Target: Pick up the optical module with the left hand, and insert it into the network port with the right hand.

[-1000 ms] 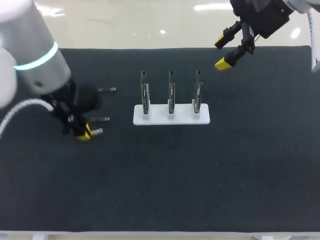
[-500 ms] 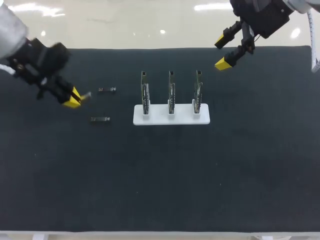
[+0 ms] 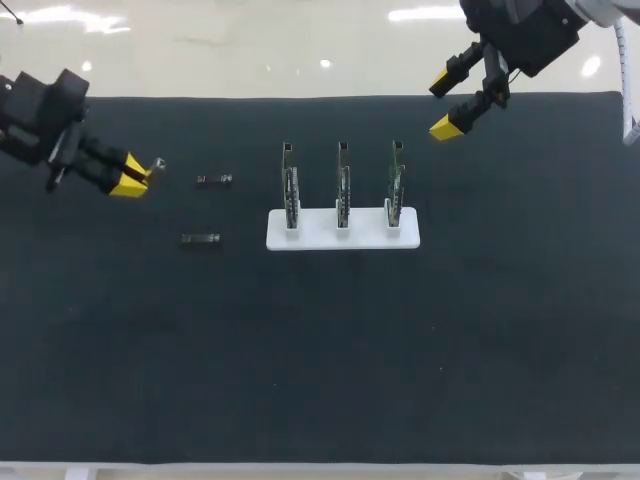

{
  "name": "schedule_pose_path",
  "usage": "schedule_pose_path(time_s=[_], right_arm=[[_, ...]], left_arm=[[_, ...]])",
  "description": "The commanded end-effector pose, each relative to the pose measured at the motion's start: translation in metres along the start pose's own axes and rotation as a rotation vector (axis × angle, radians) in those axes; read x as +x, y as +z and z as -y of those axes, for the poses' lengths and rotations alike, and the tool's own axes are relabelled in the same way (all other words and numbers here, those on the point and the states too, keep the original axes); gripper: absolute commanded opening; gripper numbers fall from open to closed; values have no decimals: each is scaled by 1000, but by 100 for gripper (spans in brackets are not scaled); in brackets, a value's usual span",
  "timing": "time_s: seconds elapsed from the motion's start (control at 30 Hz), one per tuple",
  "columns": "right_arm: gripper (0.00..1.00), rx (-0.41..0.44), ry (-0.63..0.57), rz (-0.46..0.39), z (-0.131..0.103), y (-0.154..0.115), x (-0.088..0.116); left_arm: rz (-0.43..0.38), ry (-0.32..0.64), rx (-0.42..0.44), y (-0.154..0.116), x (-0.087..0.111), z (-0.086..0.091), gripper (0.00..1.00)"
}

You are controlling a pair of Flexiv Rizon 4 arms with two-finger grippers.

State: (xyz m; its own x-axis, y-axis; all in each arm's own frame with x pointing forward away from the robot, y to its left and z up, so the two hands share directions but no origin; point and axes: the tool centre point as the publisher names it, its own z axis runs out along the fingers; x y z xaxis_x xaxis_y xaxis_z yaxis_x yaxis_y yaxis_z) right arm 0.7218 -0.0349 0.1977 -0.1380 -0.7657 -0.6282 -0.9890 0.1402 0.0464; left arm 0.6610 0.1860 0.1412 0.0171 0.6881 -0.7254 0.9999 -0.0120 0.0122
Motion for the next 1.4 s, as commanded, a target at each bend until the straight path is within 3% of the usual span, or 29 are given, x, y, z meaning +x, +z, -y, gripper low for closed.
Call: schedule_pose_path(time_s=[0.03, 0.27, 0.4, 0.6, 0.83, 1.07, 1.4], right_arm=[[100, 1, -1, 2, 0, 0, 0], [100, 1, -1, 2, 0, 0, 0], [100, 1, -1, 2, 0, 0, 0], [100, 1, -1, 2, 0, 0, 0], [100, 1, -1, 2, 0, 0, 0], [100, 1, -1, 2, 0, 0, 0], [100, 1, -1, 2, 0, 0, 0]], left_arm=[[15, 2, -8, 0, 2, 3, 0], [15, 2, -8, 0, 2, 3, 0], [274, 92, -22, 9, -20, 1, 0], [411, 98, -36, 26, -50, -8, 0], [542, 119, -19, 38, -62, -15, 0], [592, 110, 5, 47, -77, -20, 0], [662, 104, -8, 70, -113, -26, 0]])
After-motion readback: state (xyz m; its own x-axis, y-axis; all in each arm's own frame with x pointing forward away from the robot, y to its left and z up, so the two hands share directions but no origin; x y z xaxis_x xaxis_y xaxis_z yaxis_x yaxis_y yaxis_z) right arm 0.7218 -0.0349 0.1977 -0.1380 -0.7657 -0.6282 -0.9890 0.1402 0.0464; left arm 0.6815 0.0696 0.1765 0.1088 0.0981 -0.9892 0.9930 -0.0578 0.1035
